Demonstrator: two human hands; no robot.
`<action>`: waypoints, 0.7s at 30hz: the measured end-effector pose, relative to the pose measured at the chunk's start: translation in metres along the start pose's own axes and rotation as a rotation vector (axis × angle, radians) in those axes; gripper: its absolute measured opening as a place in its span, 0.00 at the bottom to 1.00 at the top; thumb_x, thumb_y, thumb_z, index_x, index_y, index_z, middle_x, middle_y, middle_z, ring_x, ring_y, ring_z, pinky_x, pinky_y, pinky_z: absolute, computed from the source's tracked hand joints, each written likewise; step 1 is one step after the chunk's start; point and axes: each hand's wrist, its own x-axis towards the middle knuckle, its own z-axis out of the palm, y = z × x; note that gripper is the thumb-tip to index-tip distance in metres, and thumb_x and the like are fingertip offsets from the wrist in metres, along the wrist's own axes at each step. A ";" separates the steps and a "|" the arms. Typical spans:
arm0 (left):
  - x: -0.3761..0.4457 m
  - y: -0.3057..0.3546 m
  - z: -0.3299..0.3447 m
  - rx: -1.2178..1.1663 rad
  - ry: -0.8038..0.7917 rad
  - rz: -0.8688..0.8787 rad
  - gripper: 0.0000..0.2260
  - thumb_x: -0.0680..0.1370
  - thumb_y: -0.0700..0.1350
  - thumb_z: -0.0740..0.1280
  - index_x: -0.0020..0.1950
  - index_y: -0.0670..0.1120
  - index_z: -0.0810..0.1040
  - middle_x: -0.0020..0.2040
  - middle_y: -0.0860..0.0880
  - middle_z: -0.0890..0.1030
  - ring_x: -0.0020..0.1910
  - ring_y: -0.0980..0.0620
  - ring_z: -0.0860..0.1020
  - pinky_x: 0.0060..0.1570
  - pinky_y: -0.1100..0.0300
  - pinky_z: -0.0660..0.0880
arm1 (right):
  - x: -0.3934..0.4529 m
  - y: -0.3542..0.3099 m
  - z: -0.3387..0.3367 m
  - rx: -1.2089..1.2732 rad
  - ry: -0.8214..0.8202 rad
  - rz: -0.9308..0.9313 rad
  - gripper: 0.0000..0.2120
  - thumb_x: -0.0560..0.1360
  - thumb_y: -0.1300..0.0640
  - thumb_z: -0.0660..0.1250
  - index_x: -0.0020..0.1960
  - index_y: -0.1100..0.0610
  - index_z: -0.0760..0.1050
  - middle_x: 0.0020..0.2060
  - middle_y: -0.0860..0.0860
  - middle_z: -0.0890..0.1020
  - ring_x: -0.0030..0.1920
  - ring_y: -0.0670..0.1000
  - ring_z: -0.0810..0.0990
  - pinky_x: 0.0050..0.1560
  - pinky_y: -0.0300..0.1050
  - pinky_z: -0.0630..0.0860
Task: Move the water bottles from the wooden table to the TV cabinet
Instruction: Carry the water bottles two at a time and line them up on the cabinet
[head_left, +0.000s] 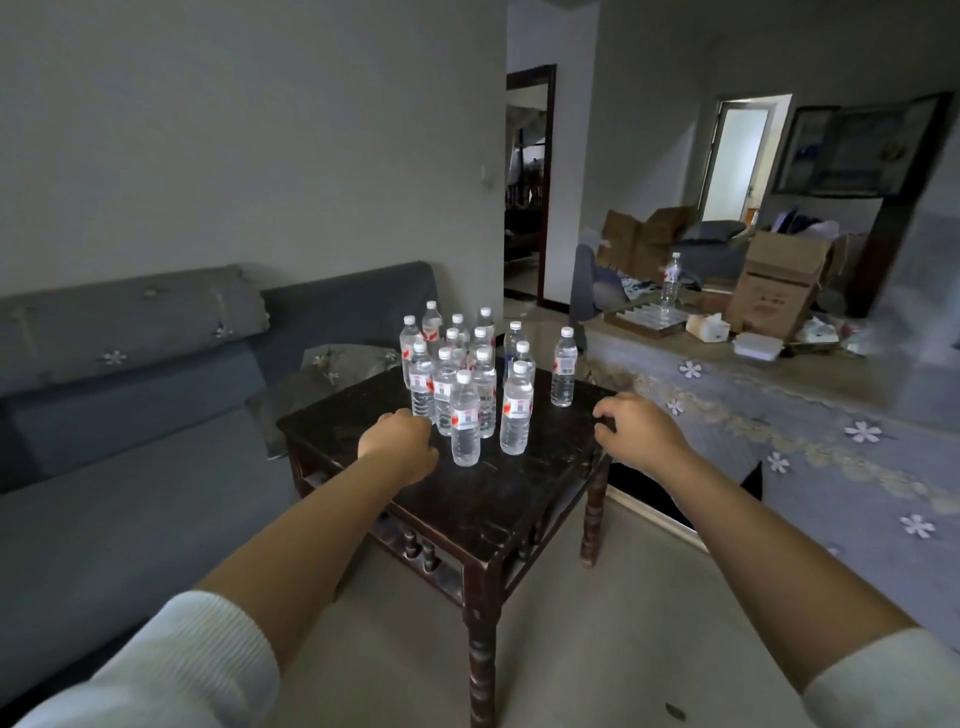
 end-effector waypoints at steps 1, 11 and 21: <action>0.019 0.002 0.004 0.002 -0.004 -0.001 0.16 0.79 0.47 0.59 0.66 0.44 0.72 0.64 0.43 0.72 0.65 0.44 0.70 0.59 0.52 0.73 | 0.020 0.004 0.006 0.005 -0.005 -0.010 0.16 0.77 0.58 0.60 0.63 0.60 0.74 0.61 0.57 0.76 0.60 0.57 0.75 0.58 0.47 0.73; 0.175 0.031 0.031 -0.087 -0.046 -0.076 0.15 0.78 0.46 0.60 0.63 0.45 0.75 0.61 0.44 0.76 0.61 0.45 0.75 0.55 0.53 0.75 | 0.200 0.052 0.055 0.041 -0.108 -0.119 0.12 0.76 0.59 0.61 0.56 0.61 0.77 0.55 0.59 0.80 0.55 0.58 0.78 0.53 0.47 0.74; 0.275 0.022 0.065 -0.154 -0.139 -0.090 0.16 0.78 0.47 0.60 0.64 0.45 0.73 0.62 0.45 0.76 0.61 0.44 0.76 0.57 0.52 0.76 | 0.314 0.045 0.123 0.068 -0.235 -0.101 0.12 0.76 0.58 0.62 0.56 0.62 0.77 0.50 0.58 0.81 0.50 0.56 0.80 0.49 0.49 0.76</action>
